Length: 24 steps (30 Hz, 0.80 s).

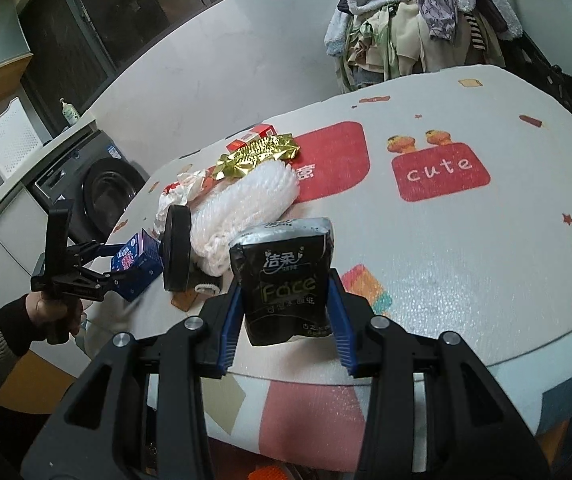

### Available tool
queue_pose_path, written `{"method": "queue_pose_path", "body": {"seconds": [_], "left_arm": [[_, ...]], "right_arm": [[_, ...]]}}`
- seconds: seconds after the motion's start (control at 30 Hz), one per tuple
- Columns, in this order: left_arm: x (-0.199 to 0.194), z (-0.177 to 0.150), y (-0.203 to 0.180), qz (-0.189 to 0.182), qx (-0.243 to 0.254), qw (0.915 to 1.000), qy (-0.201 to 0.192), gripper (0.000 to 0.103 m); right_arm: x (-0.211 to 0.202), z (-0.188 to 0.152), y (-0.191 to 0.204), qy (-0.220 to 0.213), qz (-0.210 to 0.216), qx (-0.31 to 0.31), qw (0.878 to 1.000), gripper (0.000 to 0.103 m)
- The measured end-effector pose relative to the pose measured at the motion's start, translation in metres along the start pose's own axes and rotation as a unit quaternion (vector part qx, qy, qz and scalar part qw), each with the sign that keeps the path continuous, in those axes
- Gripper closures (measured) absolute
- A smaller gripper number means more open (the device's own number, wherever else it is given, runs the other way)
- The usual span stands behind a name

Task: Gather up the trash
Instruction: 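Grasp the black tissue pack with the right gripper while the left gripper grasps the blue milk carton, then lower the blue milk carton into the brown bin and open the left gripper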

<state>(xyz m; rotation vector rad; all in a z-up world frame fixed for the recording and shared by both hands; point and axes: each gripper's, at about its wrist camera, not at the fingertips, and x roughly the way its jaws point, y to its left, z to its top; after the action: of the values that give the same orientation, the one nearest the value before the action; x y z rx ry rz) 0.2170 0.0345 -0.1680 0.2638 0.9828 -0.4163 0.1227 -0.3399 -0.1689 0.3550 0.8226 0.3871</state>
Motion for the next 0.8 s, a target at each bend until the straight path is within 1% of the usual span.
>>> {"method": "queue_pose_path", "body": {"seconds": [0.03, 0.2, 0.33, 0.53, 0.67, 0.8], "left_arm": [[-0.002, -0.001, -0.001, -0.005, -0.002, 1.0, -0.005, 0.018], [-0.018, -0.008, -0.01, -0.001, 0.005, 0.9998, -0.02, 0.018], [-0.04, -0.017, -0.02, -0.008, 0.001, 0.9992, -0.04, 0.018], [-0.078, -0.037, -0.049, -0.03, 0.018, 0.9973, -0.064, 0.018], [-0.102, -0.056, -0.076, -0.055, 0.02, 0.9952, -0.079, 0.018], [-0.113, -0.076, -0.106, -0.077, 0.03, 0.9931, -0.083, 0.018]], "right_arm": [[0.0, -0.001, 0.0, 0.001, -0.002, 0.001, 1.0, 0.061], [-0.002, -0.009, 0.009, 0.005, -0.016, -0.011, 1.0, 0.061], [-0.006, -0.014, 0.021, 0.008, -0.012, -0.026, 1.0, 0.061], [-0.012, -0.025, 0.045, 0.016, 0.002, -0.047, 0.999, 0.061], [-0.019, -0.033, 0.062, 0.016, 0.01, -0.06, 0.998, 0.061], [-0.029, -0.041, 0.074, 0.015, 0.011, -0.071, 0.997, 0.061]]}}
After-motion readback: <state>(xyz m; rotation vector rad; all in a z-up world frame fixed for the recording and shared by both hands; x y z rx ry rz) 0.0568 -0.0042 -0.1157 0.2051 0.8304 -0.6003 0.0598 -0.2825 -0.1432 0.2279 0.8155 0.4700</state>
